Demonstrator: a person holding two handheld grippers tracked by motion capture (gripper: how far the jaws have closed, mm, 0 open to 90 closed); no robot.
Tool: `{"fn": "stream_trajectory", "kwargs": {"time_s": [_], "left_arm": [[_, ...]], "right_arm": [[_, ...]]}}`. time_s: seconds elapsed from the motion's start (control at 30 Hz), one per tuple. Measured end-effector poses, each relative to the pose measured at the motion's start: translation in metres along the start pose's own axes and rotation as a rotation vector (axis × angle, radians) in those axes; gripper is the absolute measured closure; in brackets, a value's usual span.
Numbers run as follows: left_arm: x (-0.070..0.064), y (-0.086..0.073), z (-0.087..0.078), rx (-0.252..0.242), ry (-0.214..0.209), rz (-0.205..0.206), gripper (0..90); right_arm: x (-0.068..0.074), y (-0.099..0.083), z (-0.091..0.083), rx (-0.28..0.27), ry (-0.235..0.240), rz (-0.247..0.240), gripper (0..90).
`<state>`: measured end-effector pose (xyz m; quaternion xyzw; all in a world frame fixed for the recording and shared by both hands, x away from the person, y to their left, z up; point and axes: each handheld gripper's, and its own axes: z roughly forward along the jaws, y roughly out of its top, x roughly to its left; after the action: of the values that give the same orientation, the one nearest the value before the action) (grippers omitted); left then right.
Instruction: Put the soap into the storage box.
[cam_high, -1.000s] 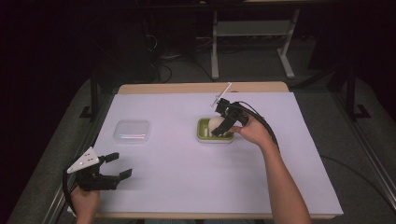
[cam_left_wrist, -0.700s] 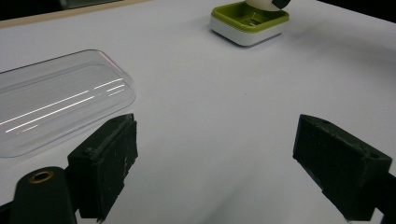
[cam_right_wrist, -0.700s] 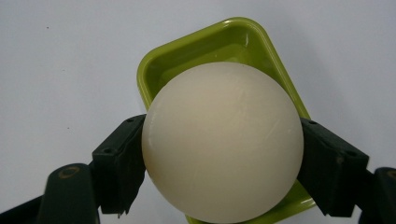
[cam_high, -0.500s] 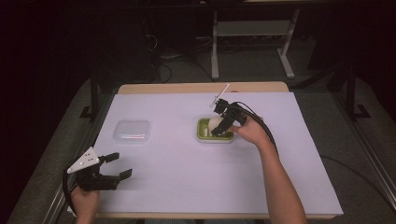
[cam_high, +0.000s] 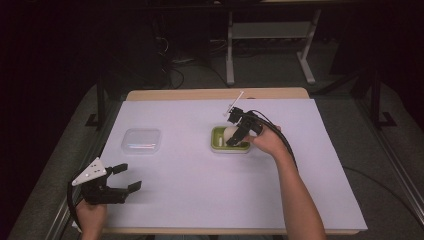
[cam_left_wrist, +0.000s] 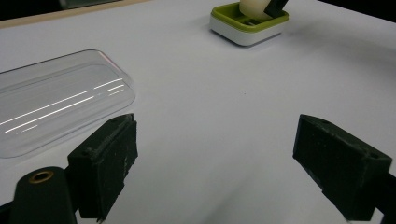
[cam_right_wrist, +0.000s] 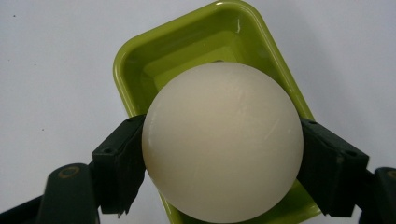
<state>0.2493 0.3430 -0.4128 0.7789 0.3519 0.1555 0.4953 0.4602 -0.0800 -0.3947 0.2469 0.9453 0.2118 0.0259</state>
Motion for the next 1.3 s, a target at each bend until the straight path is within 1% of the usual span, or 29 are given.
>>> {"fn": "stream_trajectory", "kwargs": {"time_s": [0.47,0.73,1.3], "left_arm": [[0.0002,0.0001,-0.0003,0.001,0.000,0.001,13.2],[0.0002,0.0001,-0.0002,0.001,0.001,0.000,13.2],[0.0003,0.0002,-0.0009,-0.002,0.002,0.002,13.2]], "right_arm": [[0.0011,0.0036,0.0052,0.006,0.003,0.002,22.6],[-0.0010,0.0022,0.0054,0.009,-0.007,0.008,22.6],[-0.0020,0.0020,0.0062,0.011,-0.007,0.010,22.5]]}}
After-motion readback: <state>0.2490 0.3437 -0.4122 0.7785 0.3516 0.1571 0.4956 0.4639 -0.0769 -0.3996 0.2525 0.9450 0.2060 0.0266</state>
